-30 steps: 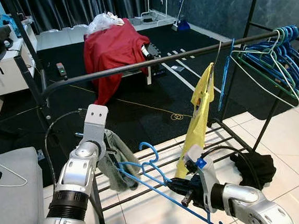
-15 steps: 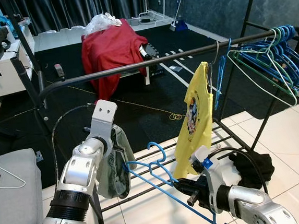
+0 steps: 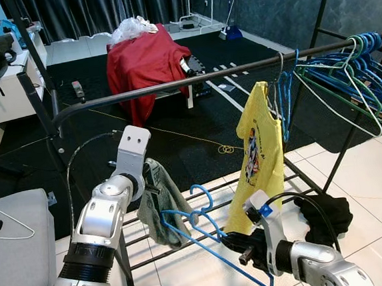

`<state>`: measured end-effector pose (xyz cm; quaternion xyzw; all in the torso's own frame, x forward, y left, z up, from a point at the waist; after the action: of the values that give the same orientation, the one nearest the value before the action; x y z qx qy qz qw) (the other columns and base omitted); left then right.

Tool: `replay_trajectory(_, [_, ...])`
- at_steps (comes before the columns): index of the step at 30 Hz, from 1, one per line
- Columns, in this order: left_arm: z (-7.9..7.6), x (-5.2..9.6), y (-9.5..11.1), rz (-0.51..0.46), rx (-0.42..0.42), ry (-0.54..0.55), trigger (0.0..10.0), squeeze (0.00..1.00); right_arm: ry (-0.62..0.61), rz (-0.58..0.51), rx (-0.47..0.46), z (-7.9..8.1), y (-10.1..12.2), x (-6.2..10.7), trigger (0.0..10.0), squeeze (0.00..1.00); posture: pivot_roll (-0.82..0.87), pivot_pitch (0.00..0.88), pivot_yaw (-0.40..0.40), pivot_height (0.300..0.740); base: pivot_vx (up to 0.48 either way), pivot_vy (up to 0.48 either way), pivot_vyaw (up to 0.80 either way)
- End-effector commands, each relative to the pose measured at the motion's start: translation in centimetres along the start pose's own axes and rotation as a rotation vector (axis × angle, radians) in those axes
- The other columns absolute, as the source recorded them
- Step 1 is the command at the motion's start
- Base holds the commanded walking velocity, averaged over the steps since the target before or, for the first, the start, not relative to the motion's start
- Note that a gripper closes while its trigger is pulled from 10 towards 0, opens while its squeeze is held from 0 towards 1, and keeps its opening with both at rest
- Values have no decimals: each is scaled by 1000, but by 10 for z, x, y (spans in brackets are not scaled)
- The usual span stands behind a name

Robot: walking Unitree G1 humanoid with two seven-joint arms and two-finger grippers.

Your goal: Hang hanger

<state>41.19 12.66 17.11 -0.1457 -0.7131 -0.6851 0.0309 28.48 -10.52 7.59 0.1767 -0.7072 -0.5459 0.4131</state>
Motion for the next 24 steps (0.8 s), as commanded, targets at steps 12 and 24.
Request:
replay_trajectory(12, [-10, 2, 2, 8, 65, -74, 10000, 0, -31, 51, 14, -12, -15, -2, 0, 0, -66, 68, 37, 735, 0, 0, 0])
replay_trajectory(24, [-28, 24, -11, 106, 40, -242, 10000, 0, -111, 91, 0, -37, -29, 7, 0, 0, -59, 77, 31, 735, 0, 0, 0])
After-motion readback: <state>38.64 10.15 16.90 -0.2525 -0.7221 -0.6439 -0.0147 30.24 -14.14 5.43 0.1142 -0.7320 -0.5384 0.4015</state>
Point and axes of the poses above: a point about 5 cm out from each wrist's last joint towards the gripper, its own x axis pointing back from the gripper into the wrist, its own y axis along the axis of the wrist's last joint, z = x × y, the point moved 6 cm from there along -x, pointing out of the wrist towards the gripper, and after that the axes turned 15 degrees about x, right-handed, at the moved point
